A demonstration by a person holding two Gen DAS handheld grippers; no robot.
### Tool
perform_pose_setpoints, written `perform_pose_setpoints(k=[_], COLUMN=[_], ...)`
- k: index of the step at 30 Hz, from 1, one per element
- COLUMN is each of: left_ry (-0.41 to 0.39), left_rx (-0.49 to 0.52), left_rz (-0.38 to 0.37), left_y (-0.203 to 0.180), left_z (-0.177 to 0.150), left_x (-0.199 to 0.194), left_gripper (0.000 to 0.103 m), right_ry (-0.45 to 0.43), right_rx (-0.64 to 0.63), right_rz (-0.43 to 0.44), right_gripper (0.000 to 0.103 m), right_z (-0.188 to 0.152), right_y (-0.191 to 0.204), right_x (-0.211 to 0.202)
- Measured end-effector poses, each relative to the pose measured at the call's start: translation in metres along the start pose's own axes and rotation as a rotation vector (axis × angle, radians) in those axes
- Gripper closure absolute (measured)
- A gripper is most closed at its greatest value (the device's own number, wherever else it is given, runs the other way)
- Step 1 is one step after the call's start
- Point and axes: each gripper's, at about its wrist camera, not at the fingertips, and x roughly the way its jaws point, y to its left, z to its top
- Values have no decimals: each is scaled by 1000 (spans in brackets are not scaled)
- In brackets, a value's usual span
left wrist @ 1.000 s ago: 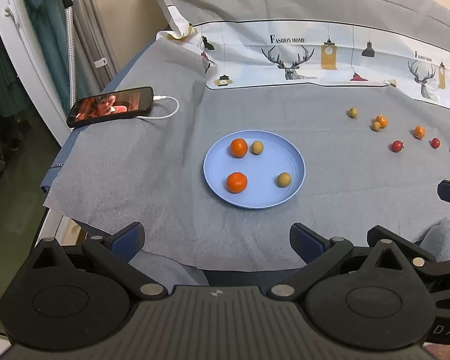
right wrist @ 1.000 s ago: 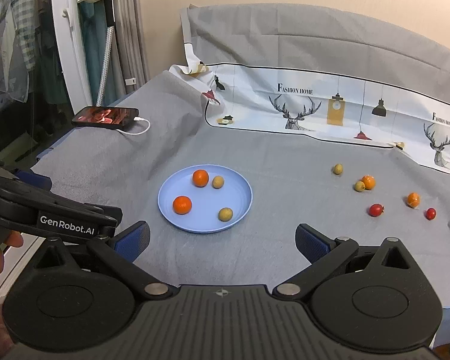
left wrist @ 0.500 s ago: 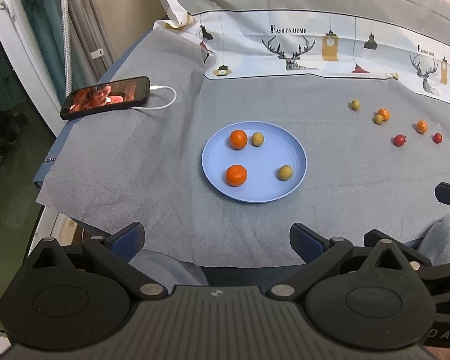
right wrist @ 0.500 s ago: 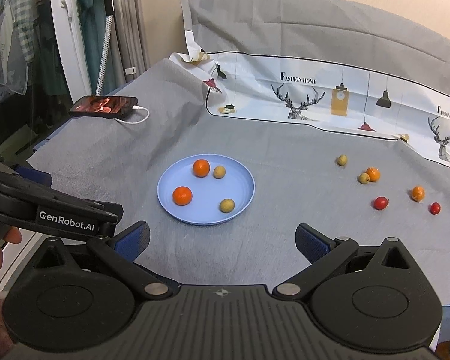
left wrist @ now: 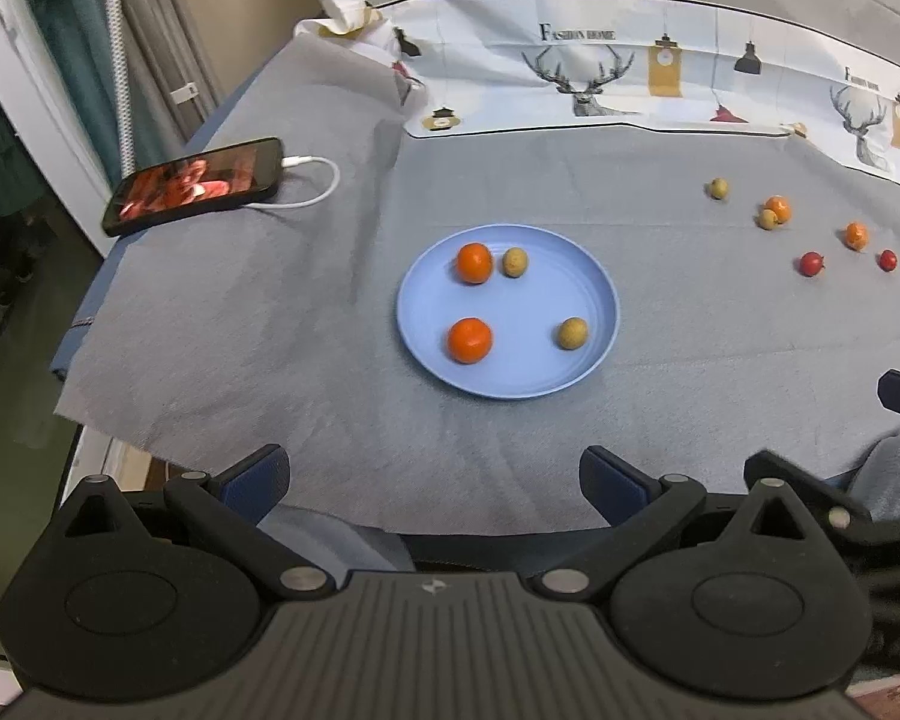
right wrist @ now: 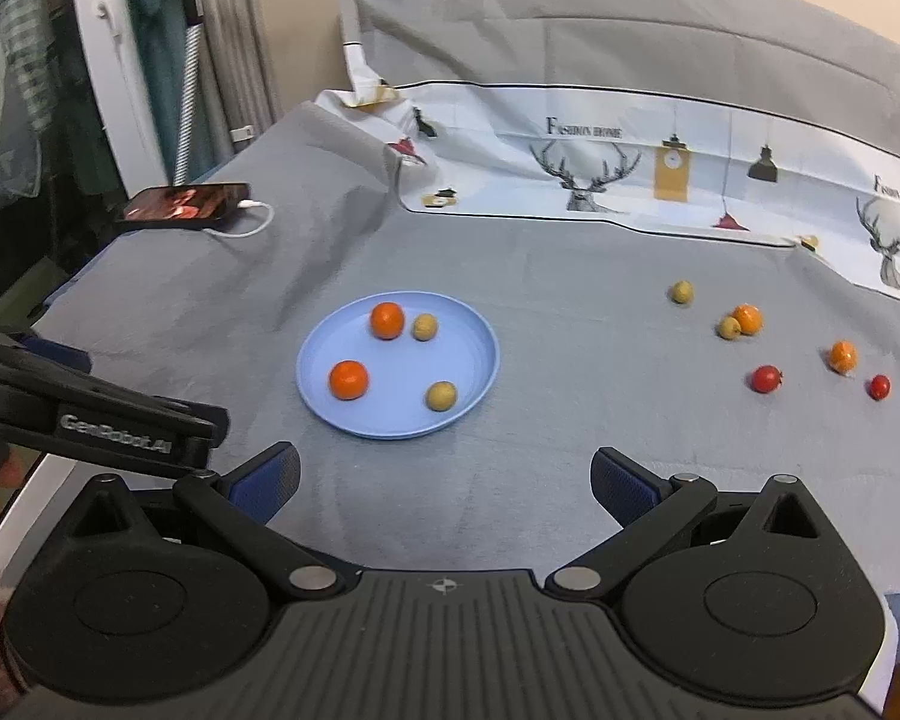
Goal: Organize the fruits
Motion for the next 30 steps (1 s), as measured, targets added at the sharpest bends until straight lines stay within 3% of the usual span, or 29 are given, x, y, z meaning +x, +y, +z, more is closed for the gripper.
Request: perform_pose_setpoints(k=[5,9,18,24,30], left_ry=[39,65,1,13,70], left_rx=[25,73,268,338,359], left_rz=[-49,-95,-222,-287,-319], left_y=[-21,-56,-194,-300,-378], left_z=[15,37,90,120,148], left_x=[9,21,67,133,206], left_gripper=[0,0,0,0,0], right_ry=[-4,-35,-99,-98,-16], right_rx=[105,236,474,531,539], right_rz=[-73,-178,-440,-522,-547], right_gripper=[1,1,1,1,1], right_z=[-1,-7,-22,-13,-5], right_y=[-40,-95,-255,-372,-448], right_x=[8,7,26,86,164])
